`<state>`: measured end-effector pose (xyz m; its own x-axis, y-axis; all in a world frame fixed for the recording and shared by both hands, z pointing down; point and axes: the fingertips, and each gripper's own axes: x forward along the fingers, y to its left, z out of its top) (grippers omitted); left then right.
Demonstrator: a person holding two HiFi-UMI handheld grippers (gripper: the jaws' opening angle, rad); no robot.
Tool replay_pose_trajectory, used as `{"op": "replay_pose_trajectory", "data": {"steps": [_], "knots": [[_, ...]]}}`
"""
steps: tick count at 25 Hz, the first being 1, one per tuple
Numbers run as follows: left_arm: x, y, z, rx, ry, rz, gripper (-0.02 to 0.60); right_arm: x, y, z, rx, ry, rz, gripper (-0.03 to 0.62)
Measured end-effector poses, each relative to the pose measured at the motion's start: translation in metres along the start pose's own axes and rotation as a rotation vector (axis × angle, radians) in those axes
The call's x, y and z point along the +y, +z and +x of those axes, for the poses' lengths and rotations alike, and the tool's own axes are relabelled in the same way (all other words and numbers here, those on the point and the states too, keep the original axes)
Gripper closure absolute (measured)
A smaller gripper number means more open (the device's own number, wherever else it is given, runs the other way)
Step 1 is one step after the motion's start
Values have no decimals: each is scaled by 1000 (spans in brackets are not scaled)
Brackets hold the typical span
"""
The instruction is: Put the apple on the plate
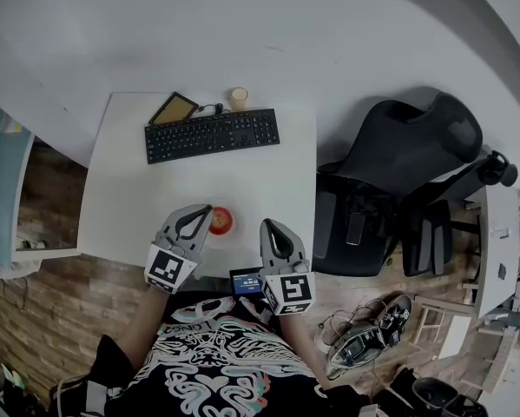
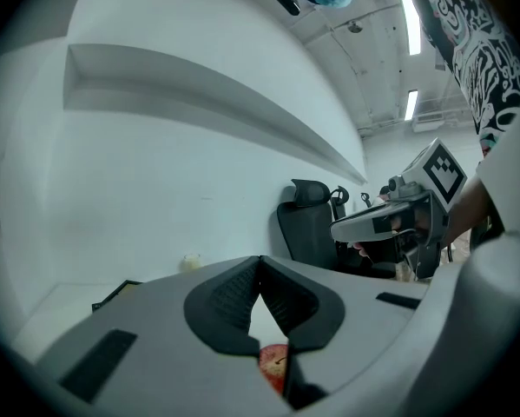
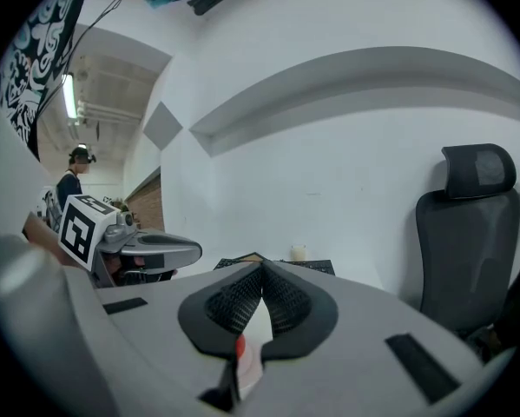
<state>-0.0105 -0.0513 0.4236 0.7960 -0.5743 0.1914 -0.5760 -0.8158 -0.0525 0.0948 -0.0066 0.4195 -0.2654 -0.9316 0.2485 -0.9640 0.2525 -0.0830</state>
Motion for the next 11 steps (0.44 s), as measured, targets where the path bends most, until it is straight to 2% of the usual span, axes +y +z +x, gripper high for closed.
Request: {"op": "replay_pose_trajectory", "data": {"steps": [11], "knots": [[-5,-3,-1,14,-11,0,568,1,-3,-4,4,-4,7,566]]}}
